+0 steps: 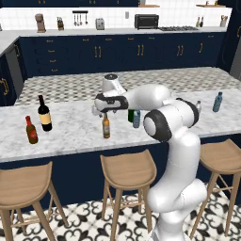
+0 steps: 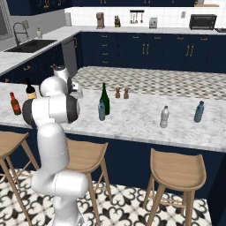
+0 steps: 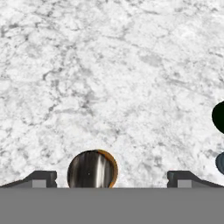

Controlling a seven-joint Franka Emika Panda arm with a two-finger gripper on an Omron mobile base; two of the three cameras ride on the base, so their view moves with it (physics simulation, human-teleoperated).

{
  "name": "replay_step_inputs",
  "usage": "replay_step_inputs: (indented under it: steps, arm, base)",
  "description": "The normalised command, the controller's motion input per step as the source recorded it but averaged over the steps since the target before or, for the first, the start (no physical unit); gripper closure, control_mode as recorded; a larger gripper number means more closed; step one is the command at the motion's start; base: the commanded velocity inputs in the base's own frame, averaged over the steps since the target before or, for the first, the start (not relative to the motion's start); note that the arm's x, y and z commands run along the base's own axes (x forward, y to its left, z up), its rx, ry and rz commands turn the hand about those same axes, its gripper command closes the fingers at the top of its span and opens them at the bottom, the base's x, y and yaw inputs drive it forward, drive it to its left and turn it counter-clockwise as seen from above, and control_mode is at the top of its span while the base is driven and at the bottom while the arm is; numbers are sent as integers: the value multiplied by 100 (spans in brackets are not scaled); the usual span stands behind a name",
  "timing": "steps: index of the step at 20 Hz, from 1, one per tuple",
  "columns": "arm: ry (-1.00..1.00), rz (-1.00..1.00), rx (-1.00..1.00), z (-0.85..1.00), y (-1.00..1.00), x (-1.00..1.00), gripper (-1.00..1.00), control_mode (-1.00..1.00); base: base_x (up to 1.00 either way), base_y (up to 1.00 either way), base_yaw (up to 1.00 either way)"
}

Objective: Move the plastic bottles in the middle to the plastics group, and the glass bottles in the middle to the glass group.

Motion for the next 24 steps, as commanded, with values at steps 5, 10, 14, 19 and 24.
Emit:
replay_step_inputs:
  steps: [5, 10, 14, 19, 24]
  arm:
    - [0, 0, 6, -3, 16, 0, -100, -100]
    - [0, 0, 3, -14, 5, 0, -100, -100]
    - [-2, 0, 0, -26, 5, 0, -100, -100]
    - [-5, 0, 0, -23, 12, 0, 100, -100]
    - [-15, 2, 1, -18, 0, 0, 100, -100]
  base:
    - [0, 0, 0]
    - [0, 0, 0]
    - [0, 0, 0]
    - [0, 0, 0]
    - [0, 0, 0]
